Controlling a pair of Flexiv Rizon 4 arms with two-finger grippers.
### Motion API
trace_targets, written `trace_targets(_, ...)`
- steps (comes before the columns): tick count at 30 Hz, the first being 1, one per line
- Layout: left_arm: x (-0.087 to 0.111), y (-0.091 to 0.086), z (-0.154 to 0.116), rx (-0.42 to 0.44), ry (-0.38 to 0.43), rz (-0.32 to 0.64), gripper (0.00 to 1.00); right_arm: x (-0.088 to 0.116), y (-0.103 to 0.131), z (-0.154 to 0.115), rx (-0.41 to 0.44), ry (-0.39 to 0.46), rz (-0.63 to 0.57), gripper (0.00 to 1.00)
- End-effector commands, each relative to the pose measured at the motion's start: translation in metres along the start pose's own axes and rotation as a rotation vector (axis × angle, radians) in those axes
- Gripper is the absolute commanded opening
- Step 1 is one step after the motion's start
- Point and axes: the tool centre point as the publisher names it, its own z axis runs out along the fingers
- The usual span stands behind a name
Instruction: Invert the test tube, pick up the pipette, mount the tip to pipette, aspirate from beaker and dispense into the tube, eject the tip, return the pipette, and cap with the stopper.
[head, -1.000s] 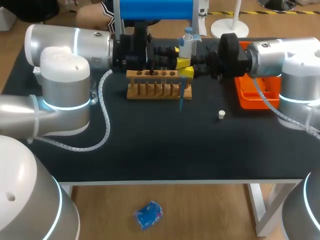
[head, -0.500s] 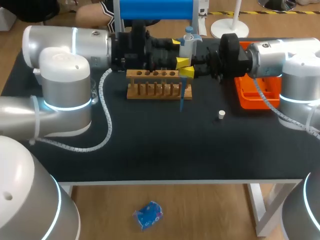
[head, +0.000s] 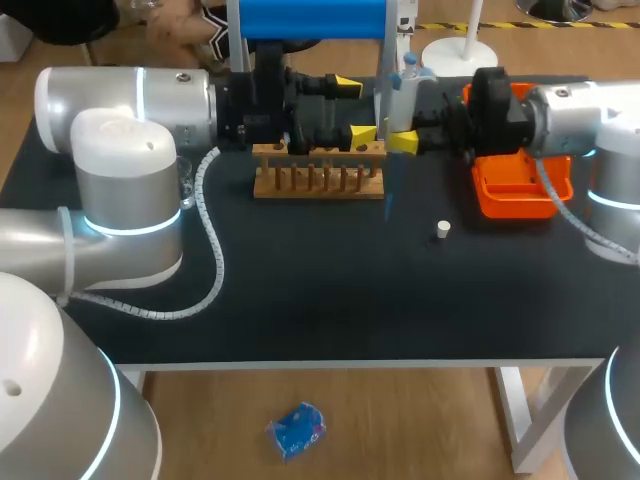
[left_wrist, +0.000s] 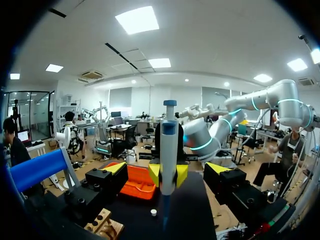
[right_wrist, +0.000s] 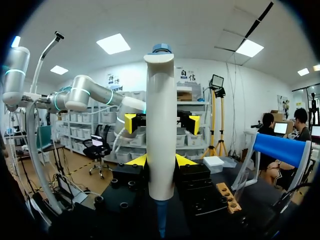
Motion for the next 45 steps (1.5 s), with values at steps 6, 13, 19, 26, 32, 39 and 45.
trace_targets(6, 0.0, 0.001, 0.001, 0.005, -0.003, 0.001, 1.0, 0.007, 0.017, -0.052, 0.023, -0.009, -0.018, 0.0)
trace_targets(13, 0.0, 0.001, 0.001, 0.005, -0.003, 0.001, 1.0, 0.002, 0.024, -0.092, 0.036, -0.034, -0.039, 0.0)
trace_targets(19, 0.0, 0.001, 0.001, 0.005, -0.003, 0.001, 1.0, -0.006, 0.026, -0.131, 0.015, -0.084, -0.036, 0.0)
trace_targets(26, -0.007, -0.004, 0.016, -0.019, -0.025, -0.002, 1.0, -0.014, 0.018, -0.168, 0.021, -0.138, -0.036, 0.0)
trace_targets(32, -0.016, -0.007, 0.036, -0.041, -0.019, -0.004, 1.0, -0.027, 0.016, -0.2, 0.033, -0.184, -0.044, 0.0)
trace_targets(39, -0.025, -0.013, 0.055, -0.061, 0.008, -0.007, 1.0, -0.05, 0.011, -0.23, 0.052, -0.212, -0.044, 0.0)
trace_targets(45, -0.032, -0.014, 0.064, -0.079, 0.024, -0.013, 1.0, -0.071, 0.004, -0.25, 0.045, -0.232, -0.04, 0.0)
